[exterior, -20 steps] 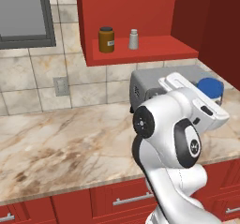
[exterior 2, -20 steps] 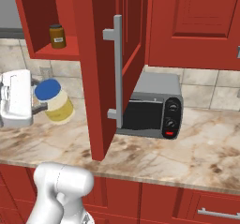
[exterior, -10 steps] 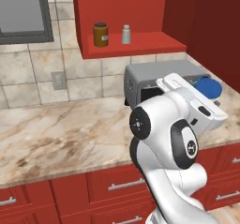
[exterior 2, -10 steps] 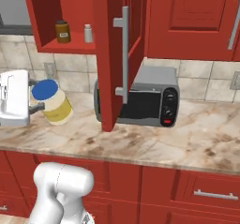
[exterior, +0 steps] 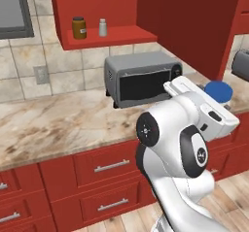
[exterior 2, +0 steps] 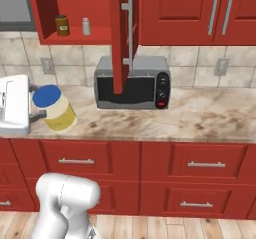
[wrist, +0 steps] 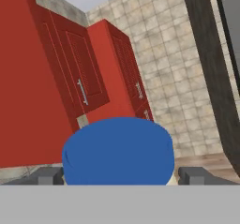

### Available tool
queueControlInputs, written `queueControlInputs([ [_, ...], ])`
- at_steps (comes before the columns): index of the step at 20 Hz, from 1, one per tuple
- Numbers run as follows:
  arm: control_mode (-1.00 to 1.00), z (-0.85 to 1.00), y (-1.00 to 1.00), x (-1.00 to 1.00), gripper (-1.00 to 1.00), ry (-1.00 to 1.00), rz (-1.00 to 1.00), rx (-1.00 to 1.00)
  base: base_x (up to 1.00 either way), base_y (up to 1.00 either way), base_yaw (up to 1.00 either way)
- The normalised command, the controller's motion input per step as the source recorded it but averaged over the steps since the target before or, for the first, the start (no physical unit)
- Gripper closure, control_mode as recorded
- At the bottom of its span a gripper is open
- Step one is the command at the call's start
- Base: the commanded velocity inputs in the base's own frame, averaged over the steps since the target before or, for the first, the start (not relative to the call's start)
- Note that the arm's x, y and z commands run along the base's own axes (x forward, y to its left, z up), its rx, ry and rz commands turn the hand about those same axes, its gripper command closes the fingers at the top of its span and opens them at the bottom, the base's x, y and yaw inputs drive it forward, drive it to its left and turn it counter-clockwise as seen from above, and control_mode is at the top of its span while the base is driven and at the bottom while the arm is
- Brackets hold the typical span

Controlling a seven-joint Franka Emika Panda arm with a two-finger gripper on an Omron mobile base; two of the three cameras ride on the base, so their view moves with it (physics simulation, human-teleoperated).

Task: Collect the turmeric, mayonnaise, and shaker from the cabinet and place them next to the stove.

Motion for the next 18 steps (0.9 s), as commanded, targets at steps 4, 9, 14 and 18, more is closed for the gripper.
queueControlInputs([
  [4,1.0,0.0,0.0,0.0,1.0,0.0,0.0,0.0,-0.1,-0.44,-0.18],
  [9,1.0,0.0,0.0,0.0,1.0,0.0,0.0,0.0,0.0,-0.58,-0.12],
  [14,1.0,0.0,0.0,0.0,1.0,0.0,0.0,0.0,-0.13,-0.57,-0.11],
  [18,1.0,0.0,0.0,0.0,1.0,0.0,0.0,0.0,-0.66,-0.5,-0.14],
])
